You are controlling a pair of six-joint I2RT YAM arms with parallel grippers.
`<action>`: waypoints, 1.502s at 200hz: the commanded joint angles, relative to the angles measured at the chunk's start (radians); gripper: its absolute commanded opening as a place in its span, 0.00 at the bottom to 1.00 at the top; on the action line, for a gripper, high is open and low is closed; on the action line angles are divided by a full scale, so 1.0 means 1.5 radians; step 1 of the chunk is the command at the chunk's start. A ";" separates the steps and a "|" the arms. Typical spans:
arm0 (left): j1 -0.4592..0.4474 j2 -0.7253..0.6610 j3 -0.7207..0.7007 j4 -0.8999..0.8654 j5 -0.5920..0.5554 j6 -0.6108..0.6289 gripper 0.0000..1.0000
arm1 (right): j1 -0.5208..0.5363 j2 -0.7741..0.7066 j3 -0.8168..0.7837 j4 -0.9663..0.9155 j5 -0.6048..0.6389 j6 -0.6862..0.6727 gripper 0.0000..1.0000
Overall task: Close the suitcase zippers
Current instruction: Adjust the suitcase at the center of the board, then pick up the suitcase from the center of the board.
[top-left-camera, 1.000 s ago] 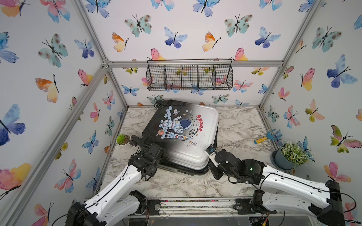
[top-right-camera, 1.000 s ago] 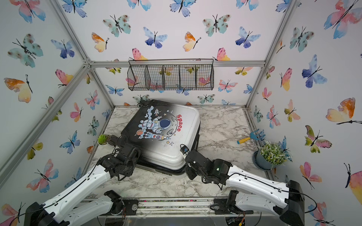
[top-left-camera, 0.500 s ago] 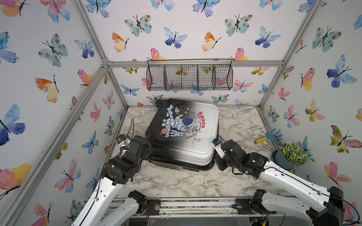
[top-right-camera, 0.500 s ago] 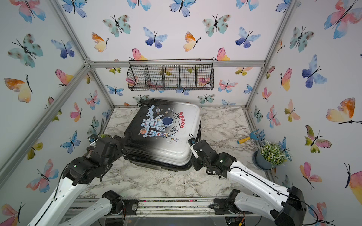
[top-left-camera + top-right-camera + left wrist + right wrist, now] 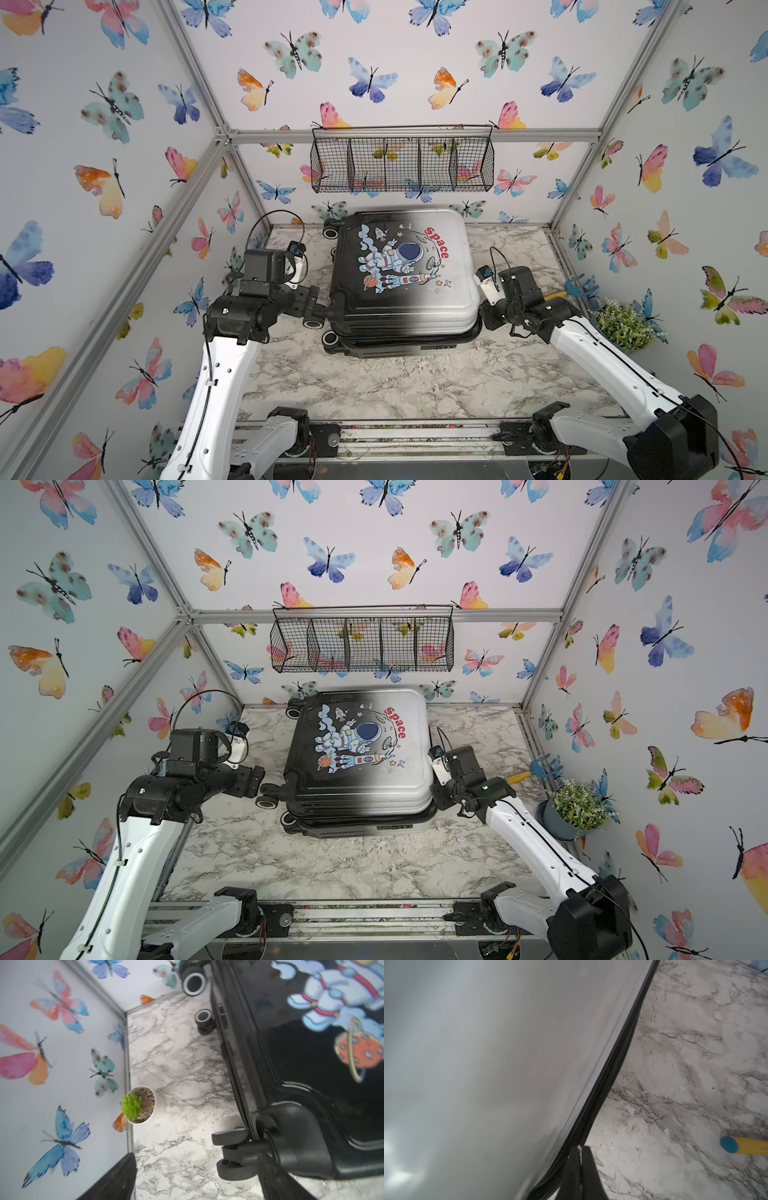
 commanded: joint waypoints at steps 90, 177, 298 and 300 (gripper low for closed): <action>-0.102 -0.009 -0.144 0.004 0.258 0.209 0.93 | -0.136 0.104 0.065 0.089 0.001 -0.100 0.03; -0.102 0.031 -0.203 0.095 0.196 0.302 0.71 | -0.137 0.074 0.033 0.061 0.013 -0.113 0.04; -0.095 0.101 -0.155 0.002 0.196 0.286 0.48 | -0.137 0.062 0.023 0.038 0.010 -0.129 0.03; -0.096 0.103 -0.155 -0.001 0.188 0.287 0.47 | -0.137 0.062 0.023 0.038 0.010 -0.130 0.03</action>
